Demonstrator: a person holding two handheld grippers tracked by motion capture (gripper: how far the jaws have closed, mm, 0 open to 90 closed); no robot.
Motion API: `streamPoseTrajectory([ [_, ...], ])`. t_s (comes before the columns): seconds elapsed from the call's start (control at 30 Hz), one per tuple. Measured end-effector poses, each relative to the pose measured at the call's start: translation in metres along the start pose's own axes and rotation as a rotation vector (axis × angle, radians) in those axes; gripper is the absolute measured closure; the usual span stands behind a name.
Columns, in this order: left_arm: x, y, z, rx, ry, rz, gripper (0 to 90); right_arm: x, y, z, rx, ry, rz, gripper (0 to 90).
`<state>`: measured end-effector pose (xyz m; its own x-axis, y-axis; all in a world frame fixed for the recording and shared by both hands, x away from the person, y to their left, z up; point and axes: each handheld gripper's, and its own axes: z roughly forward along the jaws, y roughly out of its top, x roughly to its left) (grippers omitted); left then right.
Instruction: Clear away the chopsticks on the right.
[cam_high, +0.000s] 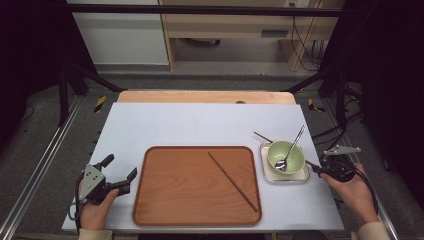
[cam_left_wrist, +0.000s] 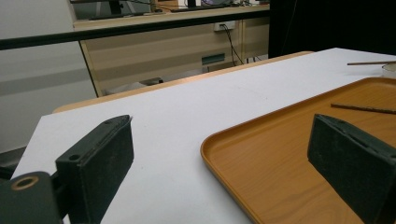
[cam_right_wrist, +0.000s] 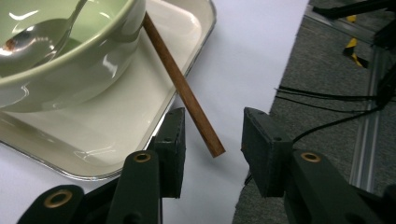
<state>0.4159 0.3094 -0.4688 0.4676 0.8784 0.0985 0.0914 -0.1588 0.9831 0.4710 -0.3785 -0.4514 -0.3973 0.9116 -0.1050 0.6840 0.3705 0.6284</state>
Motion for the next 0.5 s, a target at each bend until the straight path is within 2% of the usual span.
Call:
streamPoseTrajectory([
  [0.2, -0.0007, 0.0002, -0.0002, 0.0, 0.002, 0.003, 6.7, 0.0017, -0.0005, 0.0069, 0.008, 0.039, -0.052, 64.4],
  [0.3, -0.0011, 0.0006, 0.0001, 0.0, -0.001, 0.007, 6.8, 0.0037, -0.0011, 0.0084, 0.02, 0.04, -0.059, 66.6],
  [0.5, -0.001, 0.0007, -0.0002, 0.0, -0.002, 0.007, 6.7, 0.004, 0.002, 0.0064, 0.005, 0.048, -0.081, 72.5],
])
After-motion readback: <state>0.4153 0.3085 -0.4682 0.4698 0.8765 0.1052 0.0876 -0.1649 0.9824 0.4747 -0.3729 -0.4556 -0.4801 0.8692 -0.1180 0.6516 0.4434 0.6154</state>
